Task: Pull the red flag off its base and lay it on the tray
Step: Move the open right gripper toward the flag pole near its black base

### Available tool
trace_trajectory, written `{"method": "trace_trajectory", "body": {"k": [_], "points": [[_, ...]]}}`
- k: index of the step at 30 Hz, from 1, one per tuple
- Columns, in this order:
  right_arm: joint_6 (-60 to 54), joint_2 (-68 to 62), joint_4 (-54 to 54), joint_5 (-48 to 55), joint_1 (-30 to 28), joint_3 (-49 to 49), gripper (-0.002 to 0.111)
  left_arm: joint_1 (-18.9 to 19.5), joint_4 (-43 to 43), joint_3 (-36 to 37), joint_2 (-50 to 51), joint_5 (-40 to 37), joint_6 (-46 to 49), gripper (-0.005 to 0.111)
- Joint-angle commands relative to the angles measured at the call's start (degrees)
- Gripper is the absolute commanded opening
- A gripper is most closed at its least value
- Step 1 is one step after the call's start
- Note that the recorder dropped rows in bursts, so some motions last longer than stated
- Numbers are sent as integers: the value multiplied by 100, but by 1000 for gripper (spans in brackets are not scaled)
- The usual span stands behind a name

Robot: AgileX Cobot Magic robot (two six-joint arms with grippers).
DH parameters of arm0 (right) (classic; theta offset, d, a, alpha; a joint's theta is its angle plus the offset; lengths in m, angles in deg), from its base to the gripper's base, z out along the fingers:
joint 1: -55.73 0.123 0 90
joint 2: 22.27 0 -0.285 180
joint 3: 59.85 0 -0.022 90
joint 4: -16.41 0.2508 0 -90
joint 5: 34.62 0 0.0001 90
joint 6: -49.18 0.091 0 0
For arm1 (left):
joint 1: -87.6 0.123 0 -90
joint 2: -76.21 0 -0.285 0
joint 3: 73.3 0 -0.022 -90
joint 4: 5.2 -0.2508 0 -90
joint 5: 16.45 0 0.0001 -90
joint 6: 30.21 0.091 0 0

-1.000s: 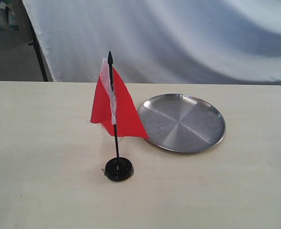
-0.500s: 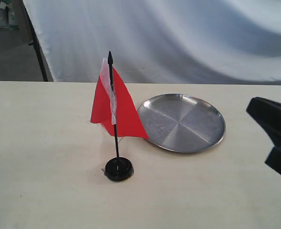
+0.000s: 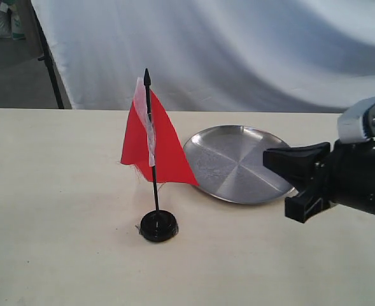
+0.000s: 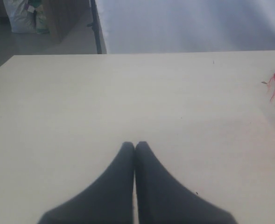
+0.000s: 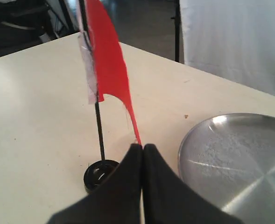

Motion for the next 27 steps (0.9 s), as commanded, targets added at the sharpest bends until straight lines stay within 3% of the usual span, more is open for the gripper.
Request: {"method": "trace_trajectory", "body": {"k": [1,7,13,24,27], "points": [[-1024,-404,668,55,612,-246,0,6,-16,23,-22,47,-39,0],[-2491,-760,2449,763,1320,-453,0,6,-16,23,-22,47,-39,0],[-3363,-1099,3800,750,1502,-465,0,6,-16,23,-22,47,-39,0],[-3378,-1721,3785,745,1539,-712,0,6,-16,23,-22,47,-39,0],[-3378,-1831,3577,756,1539,-712,9,6,-16,23,-22,47,-39,0]]}}
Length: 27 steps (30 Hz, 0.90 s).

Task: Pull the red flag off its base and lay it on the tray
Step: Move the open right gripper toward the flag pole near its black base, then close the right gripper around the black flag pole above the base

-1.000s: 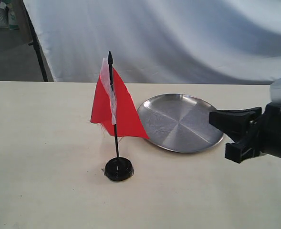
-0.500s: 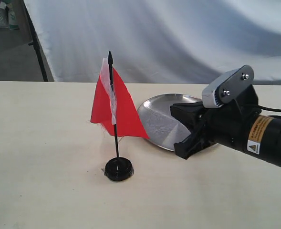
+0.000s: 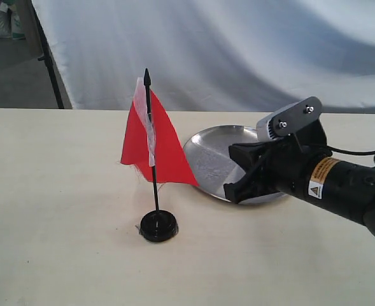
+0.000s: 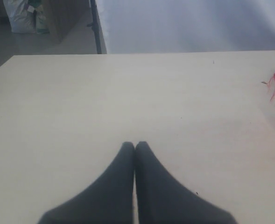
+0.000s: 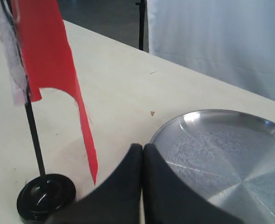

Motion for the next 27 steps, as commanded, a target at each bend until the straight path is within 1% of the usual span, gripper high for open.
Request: {"method": "trace_trajectory", "body": {"k": [1,3,4,5,6,7,8,10,12,15,17,18,20,21,23,25,27], "points": [[-44,-156,-332,-20,35,-32,16,6,-16,23,-22,47,-39,0],[-44,-179,-350,-22,35,-32,35,6,-16,23,-22,47,-39,0],[-32,-179,-350,-22,35,-32,63,6,-16,23,-22,47,-39,0],[2,-179,-350,-22,35,-32,78,6,-16,23,-22,47,-39,0],[150,-179,-380,-22,35,-32,99,6,-16,23,-22,47,-39,0],[277,-179,-480,-22,35,-32,103,6,-16,23,-22,47,-39,0],[565,-179,-897,16,35,-32,103,6,-16,23,-22,47,-39,0],[930,-179,-1134,110,172,-32,98,6,-16,23,-22,47,-39,0],[942,-179,-1143,187,443,-32,94,6,-16,23,-22,47,-39,0],[811,-220,-1174,206,971,-32,93,6,-16,23,-22,47,-39,0],[548,-401,-796,225,1190,-32,91,6,-16,23,-22,47,-39,0],[387,-525,-604,242,1208,-32,88,6,-16,23,-22,47,-39,0],[258,-792,-507,203,1208,-32,70,6,-16,23,-22,47,-39,0],[222,-920,-494,86,1208,-32,59,6,-16,23,-22,47,-39,0],[121,-1029,-483,-198,1208,-32,49,6,-16,23,-22,47,-39,0],[-48,-1102,-306,-532,1208,-32,43,6,-16,23,-22,47,-39,0],[-73,-1162,48,-846,1208,-32,43,6,-16,23,-22,47,-39,0]]}}
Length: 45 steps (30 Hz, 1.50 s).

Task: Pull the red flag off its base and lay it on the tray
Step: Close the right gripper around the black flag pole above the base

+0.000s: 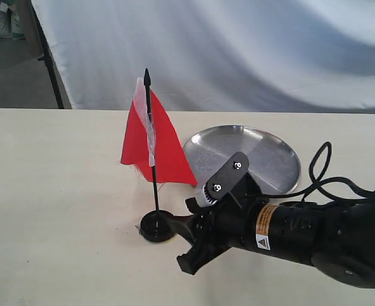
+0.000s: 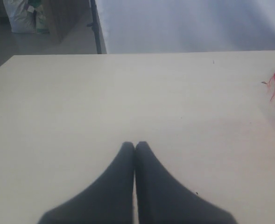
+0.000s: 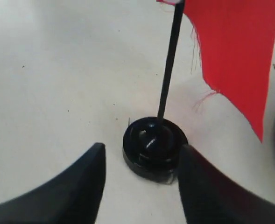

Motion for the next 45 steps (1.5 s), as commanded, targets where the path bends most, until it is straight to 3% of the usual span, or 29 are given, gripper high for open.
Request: {"method": "trace_trajectory", "body": {"k": [1,7,34,36,42,45], "points": [[-196,-114,602,-667,12,-9,46,6,-16,23,-22,47,-39,0],[-197,-325,740,-419,12,-296,69,6,-16,23,-22,47,-39,0],[758,-1875,502,-17,12,-1985,65,6,-16,23,-22,47,-39,0],[758,-1888,502,6,12,-2052,59,6,-16,23,-22,47,-39,0],[772,-1891,523,28,12,-2068,15,6,-16,23,-22,47,-39,0],[772,-1901,523,42,12,-2068,0,6,-16,23,-22,47,-39,0]]}}
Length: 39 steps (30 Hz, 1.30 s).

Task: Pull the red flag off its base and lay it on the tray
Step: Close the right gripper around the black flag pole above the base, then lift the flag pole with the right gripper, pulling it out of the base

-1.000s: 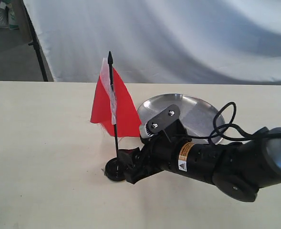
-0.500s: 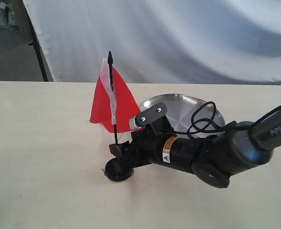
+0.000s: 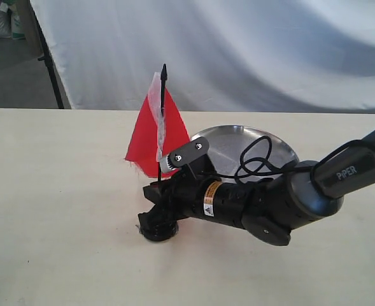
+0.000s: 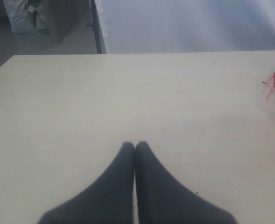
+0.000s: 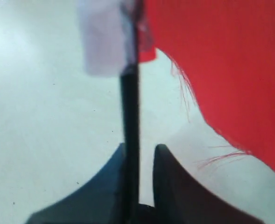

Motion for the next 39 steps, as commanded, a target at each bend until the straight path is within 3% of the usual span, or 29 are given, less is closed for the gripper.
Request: {"method": "trace_trajectory", "body": {"k": [1,8,18,34,39], "points": [[12,-26,220,132,-74,-32,0,6,-16,23,-22,47,-39,0],[51,-26,470,68,-74,-32,0,6,-16,23,-22,47,-39,0],[400,-26,483,-1205,-74,-32,0,6,-16,23,-22,47,-39,0],[666,-26,976,-1853,-74,-32,0,6,-16,23,-22,47,-39,0],[1834,-26,1405,-1776,-355,-32,0,6,-16,23,-22,47,-39,0]]}}
